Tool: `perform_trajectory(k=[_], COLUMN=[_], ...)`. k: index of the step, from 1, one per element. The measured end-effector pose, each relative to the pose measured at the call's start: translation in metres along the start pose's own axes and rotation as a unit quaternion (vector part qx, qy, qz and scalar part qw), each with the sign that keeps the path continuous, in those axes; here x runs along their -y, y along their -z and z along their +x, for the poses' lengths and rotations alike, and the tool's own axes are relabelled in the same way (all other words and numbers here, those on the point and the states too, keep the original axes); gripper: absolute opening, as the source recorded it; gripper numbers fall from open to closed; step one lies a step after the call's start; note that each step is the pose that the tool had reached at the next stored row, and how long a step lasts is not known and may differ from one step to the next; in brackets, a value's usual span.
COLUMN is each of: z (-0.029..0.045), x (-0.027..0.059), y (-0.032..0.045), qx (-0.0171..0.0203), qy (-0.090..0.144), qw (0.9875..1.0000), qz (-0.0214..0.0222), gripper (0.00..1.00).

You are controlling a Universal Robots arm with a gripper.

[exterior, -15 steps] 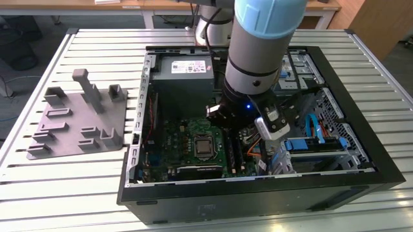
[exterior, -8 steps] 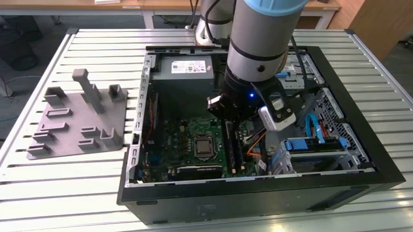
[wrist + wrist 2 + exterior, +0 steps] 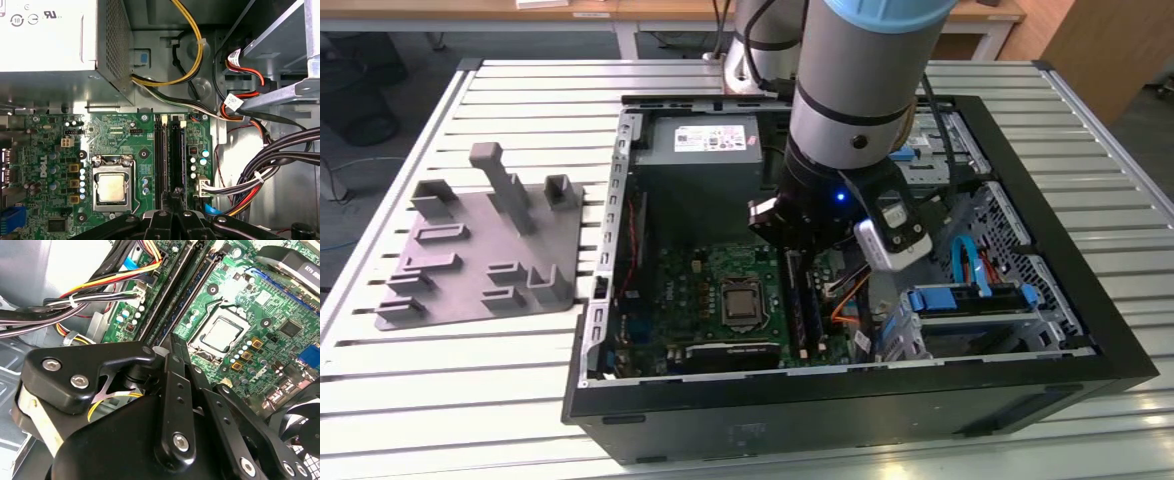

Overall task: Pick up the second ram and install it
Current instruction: 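Insert the second ram into the second slot, then press down the second ram until it locks into place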

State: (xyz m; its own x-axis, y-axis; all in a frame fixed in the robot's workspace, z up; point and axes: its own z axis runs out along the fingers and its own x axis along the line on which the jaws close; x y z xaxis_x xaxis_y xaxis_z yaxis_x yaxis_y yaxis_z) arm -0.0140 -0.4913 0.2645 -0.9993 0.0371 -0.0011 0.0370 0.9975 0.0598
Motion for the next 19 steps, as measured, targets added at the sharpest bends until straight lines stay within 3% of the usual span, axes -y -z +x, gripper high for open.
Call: perform_trajectory(k=[7, 11, 18, 19], z=[0.0000, 0.0001, 0.0012, 0.0016], x=[0.0000, -0.0032, -0.0314, -0.0406], y=[-0.0003, -0.0072, -0.0219, -0.0267], qx=[0.0000, -0.0009, -0.0009, -0.0009], qy=[0.000, 0.000, 0.000, 0.000], qw=[1.0000, 1.0000, 1.0000, 1.0000], qz=[0.0000, 0.0001, -0.0001, -0.0002], gripper=[0.10, 0.10, 0.10, 0.10])
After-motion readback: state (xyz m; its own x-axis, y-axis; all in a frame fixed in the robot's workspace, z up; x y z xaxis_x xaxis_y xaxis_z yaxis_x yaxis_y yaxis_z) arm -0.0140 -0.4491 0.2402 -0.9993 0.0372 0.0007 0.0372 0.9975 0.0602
